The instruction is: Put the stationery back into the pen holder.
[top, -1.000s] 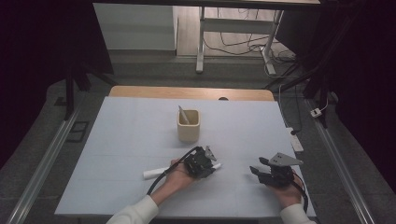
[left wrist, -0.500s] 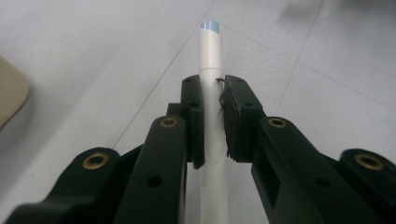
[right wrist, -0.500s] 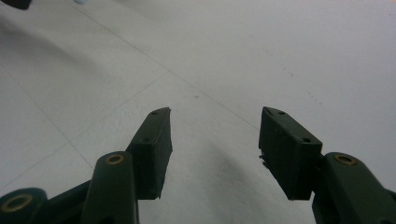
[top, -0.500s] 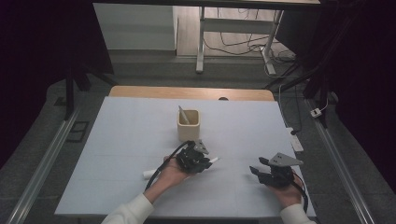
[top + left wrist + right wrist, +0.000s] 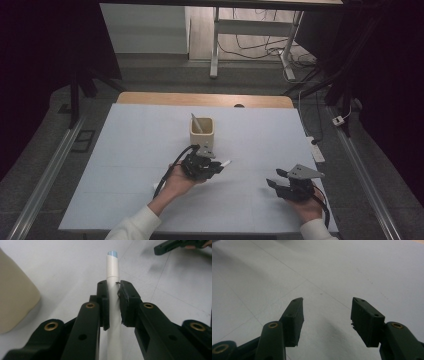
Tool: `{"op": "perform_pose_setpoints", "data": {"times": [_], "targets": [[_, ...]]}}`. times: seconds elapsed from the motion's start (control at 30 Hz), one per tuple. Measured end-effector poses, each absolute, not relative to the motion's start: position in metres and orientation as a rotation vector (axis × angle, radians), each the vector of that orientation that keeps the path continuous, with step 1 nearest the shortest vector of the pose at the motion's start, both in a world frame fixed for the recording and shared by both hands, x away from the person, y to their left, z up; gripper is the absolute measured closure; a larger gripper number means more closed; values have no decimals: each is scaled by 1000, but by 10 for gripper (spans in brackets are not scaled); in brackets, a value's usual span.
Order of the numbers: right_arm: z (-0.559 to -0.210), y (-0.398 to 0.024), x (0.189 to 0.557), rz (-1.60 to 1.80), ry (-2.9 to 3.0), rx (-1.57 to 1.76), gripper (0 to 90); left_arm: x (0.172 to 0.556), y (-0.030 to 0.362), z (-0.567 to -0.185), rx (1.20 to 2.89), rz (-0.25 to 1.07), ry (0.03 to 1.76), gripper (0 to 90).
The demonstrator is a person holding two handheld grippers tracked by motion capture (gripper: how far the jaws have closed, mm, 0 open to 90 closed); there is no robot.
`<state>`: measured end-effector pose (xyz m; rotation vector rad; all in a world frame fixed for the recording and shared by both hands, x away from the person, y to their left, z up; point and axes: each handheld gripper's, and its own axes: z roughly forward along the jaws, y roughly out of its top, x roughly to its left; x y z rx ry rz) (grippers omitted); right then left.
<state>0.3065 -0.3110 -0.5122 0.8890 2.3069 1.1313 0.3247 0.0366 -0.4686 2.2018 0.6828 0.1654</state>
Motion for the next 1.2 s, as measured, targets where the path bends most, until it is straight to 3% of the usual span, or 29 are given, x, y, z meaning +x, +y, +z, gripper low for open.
{"op": "perform_pose_setpoints", "data": {"times": [1.2], "targets": [[-511,-307,303,1139,2305,857,424,323,79,-433,2009,266,669,783]]}}
